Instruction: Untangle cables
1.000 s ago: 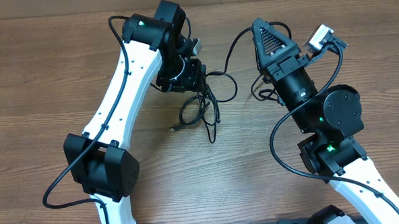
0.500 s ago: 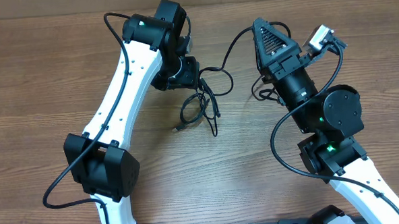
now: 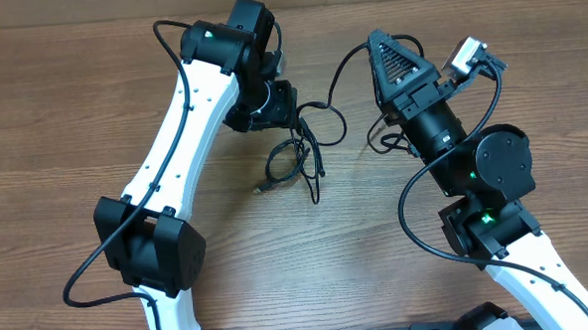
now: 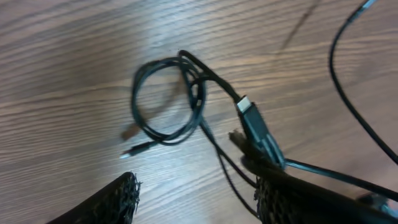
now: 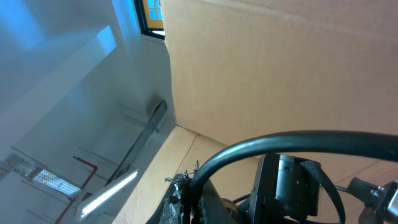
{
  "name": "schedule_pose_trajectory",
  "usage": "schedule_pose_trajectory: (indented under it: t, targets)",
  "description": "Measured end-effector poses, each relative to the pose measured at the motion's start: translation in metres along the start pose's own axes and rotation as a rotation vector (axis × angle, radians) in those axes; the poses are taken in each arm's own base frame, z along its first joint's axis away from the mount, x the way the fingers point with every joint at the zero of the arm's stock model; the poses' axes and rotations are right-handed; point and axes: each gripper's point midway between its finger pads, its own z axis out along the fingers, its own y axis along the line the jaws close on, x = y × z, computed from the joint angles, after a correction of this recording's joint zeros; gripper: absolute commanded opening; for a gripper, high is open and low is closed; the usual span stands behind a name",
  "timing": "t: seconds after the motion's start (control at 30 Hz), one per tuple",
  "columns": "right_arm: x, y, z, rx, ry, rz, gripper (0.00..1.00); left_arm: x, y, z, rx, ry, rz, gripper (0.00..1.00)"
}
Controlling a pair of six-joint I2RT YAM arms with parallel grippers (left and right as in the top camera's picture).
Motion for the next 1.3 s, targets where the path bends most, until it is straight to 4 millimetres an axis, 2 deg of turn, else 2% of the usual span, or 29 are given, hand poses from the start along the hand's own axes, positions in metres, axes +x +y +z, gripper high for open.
schedule_pose_trajectory:
  t: [0.67,1.03,1.3]
  targets:
    - [0.006,0.003,0.0,-0.014,0.035,0.088,0.04,-0.024,0.007,-0.001,-0.048,-0.105,-0.103,0.62]
    - [0.011,0.017,-0.001,-0.068,0.072,0.119,0.04,-0.031,0.049,-0.001,-0.267,-0.186,-0.246,0.63]
    - [0.017,0.013,-0.001,-0.054,0.103,0.107,0.04,-0.033,0.07,-0.005,-0.337,-0.209,-0.296,0.64]
